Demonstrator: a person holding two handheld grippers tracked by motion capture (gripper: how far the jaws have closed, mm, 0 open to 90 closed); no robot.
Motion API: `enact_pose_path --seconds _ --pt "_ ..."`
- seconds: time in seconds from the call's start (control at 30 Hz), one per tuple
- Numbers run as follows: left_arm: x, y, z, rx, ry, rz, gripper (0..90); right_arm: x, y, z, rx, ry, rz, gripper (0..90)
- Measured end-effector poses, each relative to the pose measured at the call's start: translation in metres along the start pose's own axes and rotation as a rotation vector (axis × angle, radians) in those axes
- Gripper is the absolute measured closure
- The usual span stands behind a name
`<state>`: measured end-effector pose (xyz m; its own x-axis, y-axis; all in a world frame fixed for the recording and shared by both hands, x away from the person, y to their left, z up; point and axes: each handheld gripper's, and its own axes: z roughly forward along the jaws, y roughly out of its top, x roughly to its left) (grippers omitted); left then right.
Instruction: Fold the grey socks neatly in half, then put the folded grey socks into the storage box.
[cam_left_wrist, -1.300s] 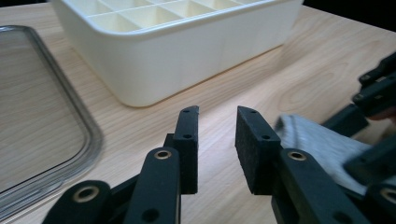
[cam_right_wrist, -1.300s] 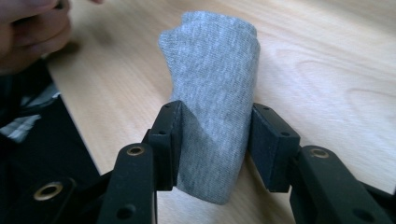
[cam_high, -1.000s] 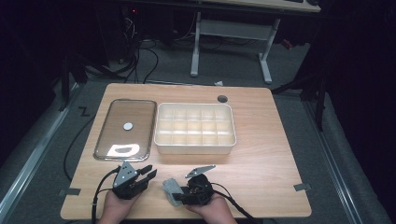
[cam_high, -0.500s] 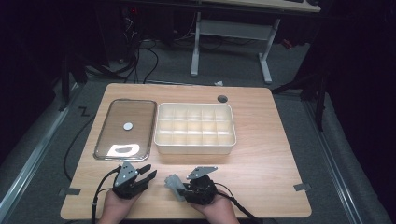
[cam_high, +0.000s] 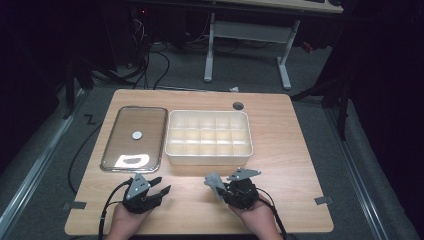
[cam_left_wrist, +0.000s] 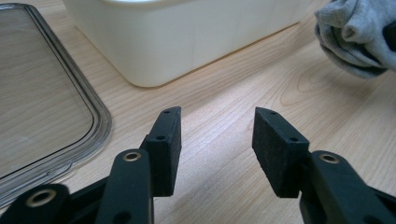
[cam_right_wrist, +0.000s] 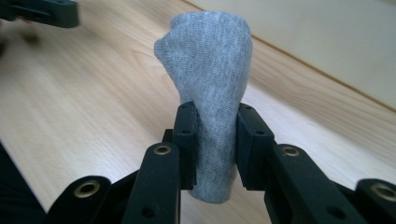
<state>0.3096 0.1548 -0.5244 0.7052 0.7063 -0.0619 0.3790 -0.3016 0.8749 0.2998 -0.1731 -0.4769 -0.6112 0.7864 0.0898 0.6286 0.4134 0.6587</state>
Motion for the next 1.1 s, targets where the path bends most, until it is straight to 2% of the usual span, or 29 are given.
enact_pose_path --seconds 0.07,0.23,0.37,0.43,0.63,0.77,0.93,1.1 --pt "-0.001 0.001 0.001 -0.004 -0.004 0.004 51.4 -0.005 -0.002 -0.005 -0.005 -0.007 0.012 72.7" --pt "-0.005 0.003 0.005 0.000 0.003 0.036 49.5 -0.014 -0.007 -0.020 -0.012 -0.054 -0.004 72.5" --pt "-0.007 0.005 0.004 -0.015 0.012 0.040 47.2 -0.021 -0.010 -0.028 -0.010 -0.068 0.003 72.4" --pt "-0.007 0.004 0.004 -0.007 0.015 0.049 45.9 -0.024 -0.010 -0.032 -0.010 -0.071 0.000 72.3" --pt "-0.006 0.004 0.004 0.012 -0.006 0.034 42.5 -0.031 -0.008 -0.040 -0.010 -0.094 0.002 72.3" --pt "-0.009 0.003 0.002 0.011 -0.025 0.031 41.1 -0.038 -0.005 -0.045 -0.007 -0.113 -0.004 72.3" --pt "-0.011 0.003 0.002 0.011 -0.030 0.031 40.4 -0.044 0.001 -0.049 -0.010 -0.113 0.008 72.3" --pt "-0.011 0.001 0.002 0.021 -0.029 0.042 40.1 -0.052 0.016 -0.057 0.003 -0.130 -0.004 72.3"
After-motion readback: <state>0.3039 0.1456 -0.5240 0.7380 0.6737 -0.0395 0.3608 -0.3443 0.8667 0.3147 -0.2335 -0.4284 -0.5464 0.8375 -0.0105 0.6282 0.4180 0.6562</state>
